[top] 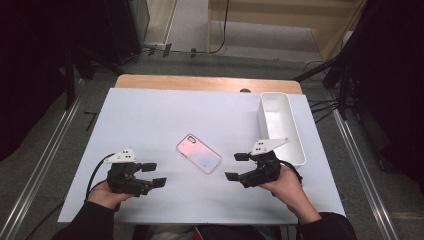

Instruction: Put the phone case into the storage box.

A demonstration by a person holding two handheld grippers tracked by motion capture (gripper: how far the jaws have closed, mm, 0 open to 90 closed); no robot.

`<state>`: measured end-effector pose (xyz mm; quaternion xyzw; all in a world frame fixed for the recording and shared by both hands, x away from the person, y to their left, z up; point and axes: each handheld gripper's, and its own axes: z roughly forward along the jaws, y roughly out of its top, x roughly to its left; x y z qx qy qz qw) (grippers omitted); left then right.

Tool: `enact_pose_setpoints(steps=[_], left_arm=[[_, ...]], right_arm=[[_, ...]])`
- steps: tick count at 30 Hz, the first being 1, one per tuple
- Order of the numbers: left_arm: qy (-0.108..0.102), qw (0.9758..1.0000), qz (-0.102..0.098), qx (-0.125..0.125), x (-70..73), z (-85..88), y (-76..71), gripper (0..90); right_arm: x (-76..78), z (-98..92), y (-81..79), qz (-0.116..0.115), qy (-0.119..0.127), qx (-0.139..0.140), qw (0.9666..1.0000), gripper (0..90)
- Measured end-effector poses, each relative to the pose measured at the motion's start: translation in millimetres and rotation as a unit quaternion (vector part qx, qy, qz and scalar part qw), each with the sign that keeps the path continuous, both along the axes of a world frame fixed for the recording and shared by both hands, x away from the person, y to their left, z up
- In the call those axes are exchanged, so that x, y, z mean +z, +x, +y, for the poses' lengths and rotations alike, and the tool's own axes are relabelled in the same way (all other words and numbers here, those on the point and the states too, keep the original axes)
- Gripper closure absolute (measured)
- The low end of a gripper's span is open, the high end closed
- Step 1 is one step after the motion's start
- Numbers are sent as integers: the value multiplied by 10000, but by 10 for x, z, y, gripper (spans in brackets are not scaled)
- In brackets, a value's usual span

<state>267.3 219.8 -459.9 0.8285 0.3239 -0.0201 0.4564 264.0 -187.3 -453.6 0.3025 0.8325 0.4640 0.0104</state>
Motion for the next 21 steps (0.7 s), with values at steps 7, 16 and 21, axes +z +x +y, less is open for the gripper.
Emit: enact_pose_setpoints(steps=[7,16,21], left_arm=[[15,10000,-6,-9,0,-2,0,250],[-3,10000,9,-14,-6,-30,-3,250],[-3,10000,4,-23,-7,-30,-4,250]], right_arm=[[-39,-107,-124,14,0,14,10000,207],[-96,-195,-270,21,-66,61,10000,207],[-112,-266,-345,4,-47,111,9999,207]])
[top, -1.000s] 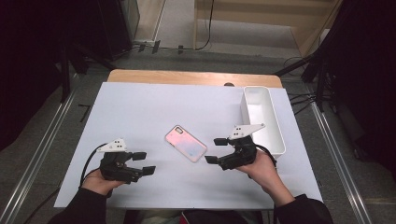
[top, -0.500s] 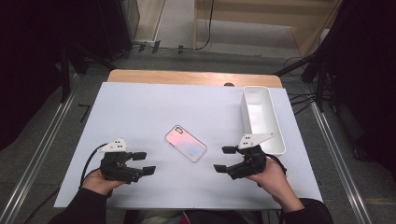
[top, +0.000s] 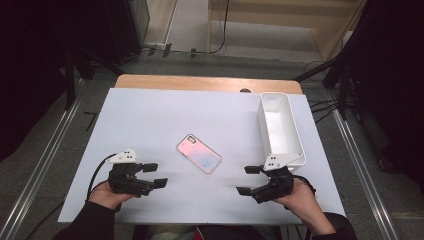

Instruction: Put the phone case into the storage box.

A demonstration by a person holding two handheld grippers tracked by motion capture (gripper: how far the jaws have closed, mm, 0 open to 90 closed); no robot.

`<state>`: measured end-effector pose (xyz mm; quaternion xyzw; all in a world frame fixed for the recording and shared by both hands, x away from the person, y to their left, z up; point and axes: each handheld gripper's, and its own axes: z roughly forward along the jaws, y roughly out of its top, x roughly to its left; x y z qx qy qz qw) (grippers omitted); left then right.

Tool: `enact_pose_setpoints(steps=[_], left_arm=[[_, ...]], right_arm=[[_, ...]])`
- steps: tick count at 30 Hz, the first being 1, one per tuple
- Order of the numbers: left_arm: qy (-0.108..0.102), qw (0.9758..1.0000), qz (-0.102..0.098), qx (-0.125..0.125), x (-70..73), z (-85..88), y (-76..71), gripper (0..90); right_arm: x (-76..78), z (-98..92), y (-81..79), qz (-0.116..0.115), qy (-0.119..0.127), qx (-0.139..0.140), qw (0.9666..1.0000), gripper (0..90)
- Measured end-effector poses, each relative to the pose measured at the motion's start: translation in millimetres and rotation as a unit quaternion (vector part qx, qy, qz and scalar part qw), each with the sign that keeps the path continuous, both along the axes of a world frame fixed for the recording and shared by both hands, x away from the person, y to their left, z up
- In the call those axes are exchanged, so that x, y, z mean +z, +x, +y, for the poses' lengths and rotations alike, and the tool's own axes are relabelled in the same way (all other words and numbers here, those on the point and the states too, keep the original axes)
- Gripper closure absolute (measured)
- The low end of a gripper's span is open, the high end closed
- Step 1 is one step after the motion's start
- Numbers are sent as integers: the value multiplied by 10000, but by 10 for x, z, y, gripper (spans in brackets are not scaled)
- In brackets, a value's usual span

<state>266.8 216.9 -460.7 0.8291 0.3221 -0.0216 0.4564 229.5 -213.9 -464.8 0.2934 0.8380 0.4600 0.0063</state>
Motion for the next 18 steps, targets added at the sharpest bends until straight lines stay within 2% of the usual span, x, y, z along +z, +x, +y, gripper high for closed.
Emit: enact_pose_setpoints(steps=[6,18], left_arm=[[7,10000,1,-21,2,-1,-4,250],[3,10000,-8,-30,2,1,-9,250]], right_arm=[[-22,-37,-60,-112,-50,177,9998,207],[-42,-107,-84,-56,-98,19,9999,207]])
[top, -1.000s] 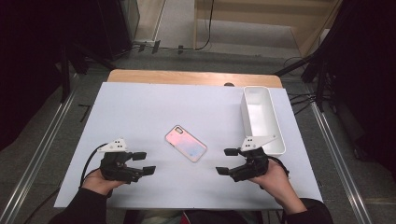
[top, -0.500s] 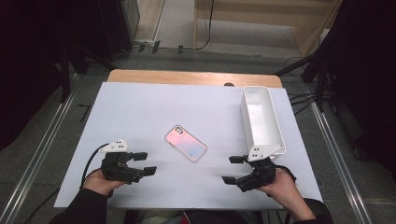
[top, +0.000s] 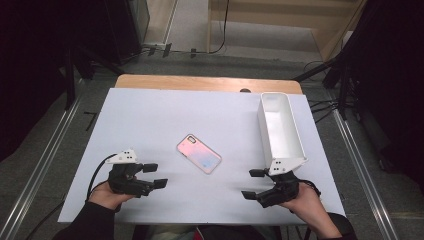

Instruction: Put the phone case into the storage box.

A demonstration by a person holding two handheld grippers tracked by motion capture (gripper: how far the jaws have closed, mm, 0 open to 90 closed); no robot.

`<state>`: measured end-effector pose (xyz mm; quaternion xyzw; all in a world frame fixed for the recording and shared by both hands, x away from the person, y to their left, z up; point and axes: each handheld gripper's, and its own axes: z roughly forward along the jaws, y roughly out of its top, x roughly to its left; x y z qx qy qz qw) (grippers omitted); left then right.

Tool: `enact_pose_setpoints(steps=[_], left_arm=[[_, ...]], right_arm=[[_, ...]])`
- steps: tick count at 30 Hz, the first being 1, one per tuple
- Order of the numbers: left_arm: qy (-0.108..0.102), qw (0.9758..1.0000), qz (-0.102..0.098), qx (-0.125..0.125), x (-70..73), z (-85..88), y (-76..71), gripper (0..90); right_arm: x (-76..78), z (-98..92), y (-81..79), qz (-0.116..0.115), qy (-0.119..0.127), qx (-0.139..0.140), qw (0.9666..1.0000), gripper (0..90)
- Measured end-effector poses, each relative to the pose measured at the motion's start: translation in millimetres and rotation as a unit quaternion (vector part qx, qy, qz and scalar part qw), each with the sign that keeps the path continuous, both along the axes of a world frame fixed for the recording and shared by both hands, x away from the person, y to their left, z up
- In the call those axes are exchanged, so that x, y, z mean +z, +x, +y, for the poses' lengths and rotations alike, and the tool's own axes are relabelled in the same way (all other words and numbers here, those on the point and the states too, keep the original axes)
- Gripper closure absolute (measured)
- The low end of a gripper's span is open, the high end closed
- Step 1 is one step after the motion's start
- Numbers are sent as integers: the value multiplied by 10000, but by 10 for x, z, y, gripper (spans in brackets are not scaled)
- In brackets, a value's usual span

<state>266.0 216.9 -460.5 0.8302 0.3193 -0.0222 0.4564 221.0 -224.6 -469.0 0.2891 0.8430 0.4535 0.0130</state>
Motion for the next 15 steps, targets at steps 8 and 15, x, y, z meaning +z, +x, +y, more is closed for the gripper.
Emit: enact_pose_setpoints(steps=[8,15], left_arm=[[-27,10000,21,8,-1,5,4,250],[-20,10000,31,9,1,4,5,250]], right_arm=[[34,12,10,-3,186,-38,9998,207],[98,56,75,127,205,-104,9997,207]])
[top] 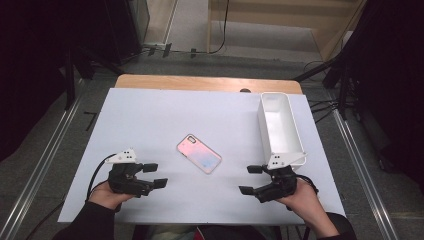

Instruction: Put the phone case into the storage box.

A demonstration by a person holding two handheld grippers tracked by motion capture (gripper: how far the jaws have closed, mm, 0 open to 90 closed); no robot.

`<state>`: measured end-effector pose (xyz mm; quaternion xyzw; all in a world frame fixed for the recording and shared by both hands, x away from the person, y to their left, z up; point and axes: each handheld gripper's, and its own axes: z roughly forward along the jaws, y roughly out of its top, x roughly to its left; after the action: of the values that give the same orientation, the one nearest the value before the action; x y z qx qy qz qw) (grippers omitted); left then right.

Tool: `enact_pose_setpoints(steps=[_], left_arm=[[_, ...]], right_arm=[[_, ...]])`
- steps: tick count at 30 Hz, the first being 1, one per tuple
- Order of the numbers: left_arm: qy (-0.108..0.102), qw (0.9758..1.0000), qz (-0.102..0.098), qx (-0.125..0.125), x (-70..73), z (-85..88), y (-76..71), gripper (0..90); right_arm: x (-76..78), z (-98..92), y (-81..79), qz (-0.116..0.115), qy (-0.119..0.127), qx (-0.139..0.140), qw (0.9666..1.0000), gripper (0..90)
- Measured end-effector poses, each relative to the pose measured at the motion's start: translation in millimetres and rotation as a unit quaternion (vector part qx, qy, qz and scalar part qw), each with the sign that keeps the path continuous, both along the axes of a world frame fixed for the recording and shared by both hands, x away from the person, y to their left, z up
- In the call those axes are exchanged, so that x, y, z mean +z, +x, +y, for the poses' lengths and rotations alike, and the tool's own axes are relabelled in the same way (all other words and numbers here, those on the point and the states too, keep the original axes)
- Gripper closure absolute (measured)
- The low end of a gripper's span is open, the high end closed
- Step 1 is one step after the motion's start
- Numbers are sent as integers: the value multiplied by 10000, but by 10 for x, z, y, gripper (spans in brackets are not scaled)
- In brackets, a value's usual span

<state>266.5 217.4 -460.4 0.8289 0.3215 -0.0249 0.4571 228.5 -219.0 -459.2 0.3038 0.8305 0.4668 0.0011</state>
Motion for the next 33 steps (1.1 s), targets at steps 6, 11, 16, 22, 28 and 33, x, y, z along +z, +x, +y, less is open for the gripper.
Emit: enact_pose_setpoints(steps=[6,11,16,22,28,33], left_arm=[[-40,10000,11,25,-2,4,1,250],[-29,10000,17,28,0,5,1,250],[-11,10000,22,21,5,12,2,250],[-14,10000,20,12,5,10,2,250],[-33,10000,21,15,4,9,3,250],[-25,10000,17,1,8,12,3,250]], right_arm=[[86,125,105,-49,24,-116,9999,197],[123,205,204,11,20,-255,9997,197],[123,289,300,62,33,-302,9995,172],[124,373,388,17,-4,-379,9993,113],[177,432,466,-140,-139,-484,9986,0],[185,476,552,-54,-149,-666,9977,0]])
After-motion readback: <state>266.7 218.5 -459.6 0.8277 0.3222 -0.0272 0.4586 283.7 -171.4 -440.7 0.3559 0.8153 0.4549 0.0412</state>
